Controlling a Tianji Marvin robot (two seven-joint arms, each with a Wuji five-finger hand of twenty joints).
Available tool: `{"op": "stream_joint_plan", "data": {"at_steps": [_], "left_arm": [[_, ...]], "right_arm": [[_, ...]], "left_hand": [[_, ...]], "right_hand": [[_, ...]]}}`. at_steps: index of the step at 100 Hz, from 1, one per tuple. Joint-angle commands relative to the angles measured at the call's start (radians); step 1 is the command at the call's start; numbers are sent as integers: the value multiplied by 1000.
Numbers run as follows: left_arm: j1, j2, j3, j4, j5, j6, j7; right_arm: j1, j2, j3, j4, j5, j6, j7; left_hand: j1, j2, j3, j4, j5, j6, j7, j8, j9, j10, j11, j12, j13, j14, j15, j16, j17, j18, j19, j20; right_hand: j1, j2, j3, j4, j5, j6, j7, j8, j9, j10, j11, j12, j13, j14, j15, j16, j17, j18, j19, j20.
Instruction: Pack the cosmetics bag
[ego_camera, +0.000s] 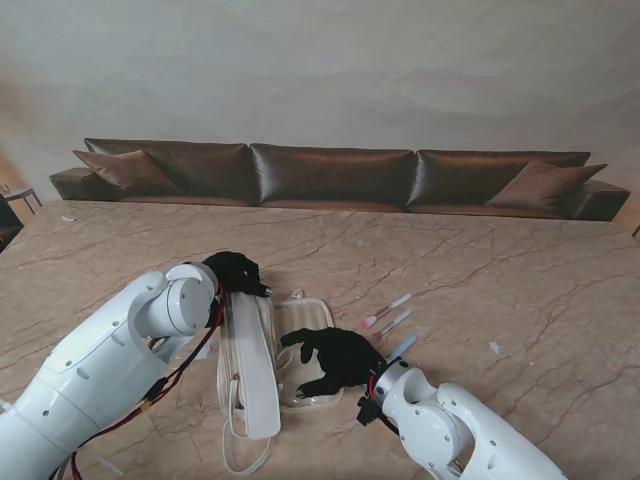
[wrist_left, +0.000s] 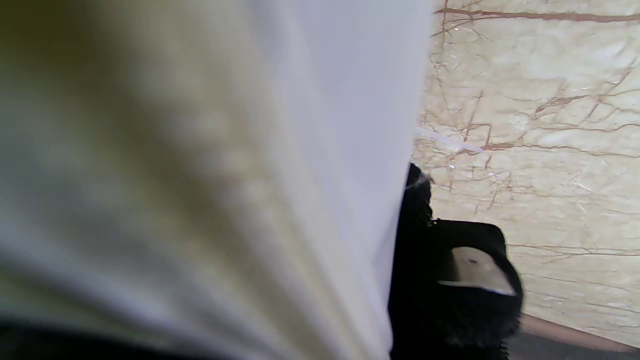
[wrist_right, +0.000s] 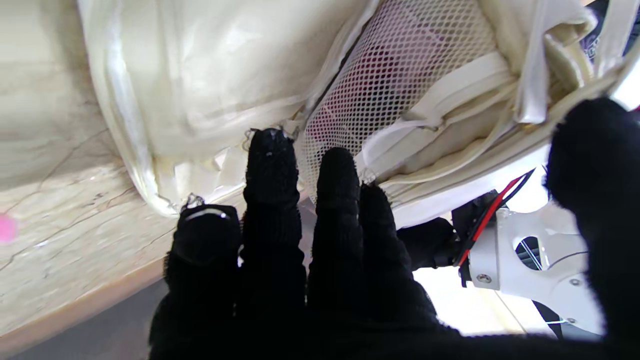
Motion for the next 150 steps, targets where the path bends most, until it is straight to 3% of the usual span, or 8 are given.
{"op": "stream_joint_plan", "data": {"at_steps": [1,30,66,85,99,112,134,150], "left_arm": [[2,-9,1,-9,-6,-7,-3],[2,-8,-6,-11,-23,-44,-10],[-26,-1,12,8,-29,-99,-49],[-41,-8,35,27,-33,-69,-31],[-36,-11,36,25,-21,-52,-13],[-21,-13,23,12,0,-45,7],[19,-7,-16,-38,56,-15,16],[52,1,-48,-94,84,34,-3]], "right_arm": [[-8,-2,2,-11,-9,6,-17],[-12,-2,27,-27,-43,39,-29],[-20,1,112,-50,-89,151,-11],[-23,6,136,-46,-79,177,25],[-24,5,141,-36,-70,188,25],[-22,3,140,-30,-65,192,19],[-25,0,140,-32,-55,202,13],[-27,0,139,-33,-49,205,13]], "left_hand": [[377,142,318,81,8,-50,50,15,78,-22,190,52,90,-168,70,16,10,-147,114,13],[375,148,305,79,-2,-57,49,16,71,-30,186,55,88,-163,63,19,9,-139,112,12],[387,169,239,71,-35,-83,42,23,39,-62,162,77,79,-140,-36,70,2,-76,62,-17],[415,108,154,44,-170,-41,-100,-237,3,-76,-178,139,-6,-76,-219,161,-22,28,-81,-97],[152,8,347,54,-361,35,-243,-503,-166,-79,-288,56,-182,-34,-404,106,-205,45,-212,-63],[-206,140,413,274,-447,145,-455,-597,-434,-76,-232,-287,-418,-30,-582,-1,-512,98,-419,17],[-302,88,251,261,-511,256,-648,-767,-622,-34,-385,-458,-664,-8,-820,-225,-809,130,-720,50],[-321,99,132,262,-558,309,-789,-878,-721,7,-465,-557,-848,6,-986,-422,-988,145,-975,-80]], "right_hand": [[-46,32,-36,9,-67,25,-21,-30,-69,-20,-23,-2,-53,-37,-38,-26,-46,-18,-39,19],[9,153,-155,46,-107,-14,-43,-4,-216,7,-161,-131,-229,-33,-366,-267,-252,-6,-466,-149],[29,182,-185,58,-65,-48,-35,19,-182,2,-189,-149,-201,-35,-489,-374,-282,-2,-617,-304],[40,193,-198,63,-54,-52,-33,21,-164,3,-200,-154,-190,-35,-490,-374,-281,6,-611,-308],[45,199,-204,66,-47,-54,-33,23,-150,1,-200,-154,-186,-35,-487,-371,-283,8,-609,-309],[48,198,-206,68,-38,-60,-31,25,-140,1,-196,-151,-182,-35,-481,-365,-284,12,-605,-308],[52,197,-206,70,-32,-62,-30,27,-130,-2,-191,-148,-179,-36,-473,-358,-288,19,-601,-306],[52,194,-201,70,-31,-67,-30,29,-125,-3,-188,-147,-179,-35,-472,-355,-292,22,-601,-305]]}}
